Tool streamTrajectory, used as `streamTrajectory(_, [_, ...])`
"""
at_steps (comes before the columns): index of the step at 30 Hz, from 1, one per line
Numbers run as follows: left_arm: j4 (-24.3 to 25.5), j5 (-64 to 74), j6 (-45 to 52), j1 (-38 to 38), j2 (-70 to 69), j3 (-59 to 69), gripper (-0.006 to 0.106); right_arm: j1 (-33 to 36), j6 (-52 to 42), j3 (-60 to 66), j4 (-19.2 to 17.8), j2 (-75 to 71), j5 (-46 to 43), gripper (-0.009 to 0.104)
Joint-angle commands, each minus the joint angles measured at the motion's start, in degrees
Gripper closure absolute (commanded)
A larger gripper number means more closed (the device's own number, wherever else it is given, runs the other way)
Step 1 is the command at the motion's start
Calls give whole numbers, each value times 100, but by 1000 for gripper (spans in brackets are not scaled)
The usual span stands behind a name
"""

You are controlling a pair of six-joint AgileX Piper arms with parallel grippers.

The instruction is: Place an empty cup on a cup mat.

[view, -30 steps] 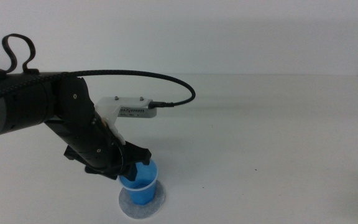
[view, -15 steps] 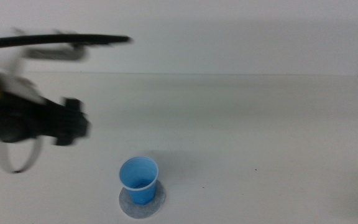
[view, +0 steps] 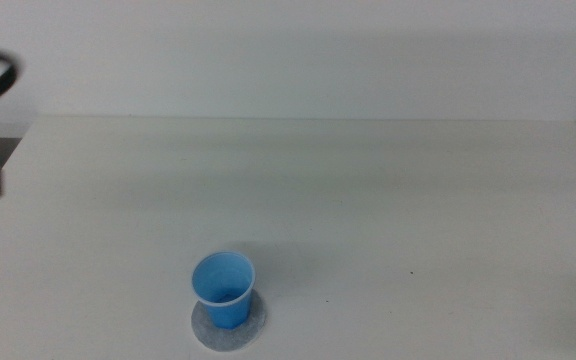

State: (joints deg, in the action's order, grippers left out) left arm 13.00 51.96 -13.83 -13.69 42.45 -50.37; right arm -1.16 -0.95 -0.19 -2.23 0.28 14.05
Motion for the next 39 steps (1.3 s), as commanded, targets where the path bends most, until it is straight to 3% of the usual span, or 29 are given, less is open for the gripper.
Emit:
streamTrajectory(1, [-477,-938,721,592,-492,523,7,12,-23,19,-39,-28,-38,2])
streamTrajectory(6, [-1410,-2640,1541,1438,-1624,2090,7,12,-23,19,-39,-28,-38,2])
streamTrajectory(9, [-1606,-2933,1552,1537,-2256,2787,7,12,-23,19,-39,-28,-38,2])
streamTrajectory(16, [-1654,-3311,1529,1537,-3113,3775,7,12,-23,19,-39,-28,-38,2])
streamTrajectory(23, [-1529,-4936,1529,1537,-4061,4981,7,12,-23,19,-39,-28,-38,2])
streamTrajectory(39, [-1426,-4617,1383,1537,-4245,5037,7,12,-23,19,-39,-28,-38,2])
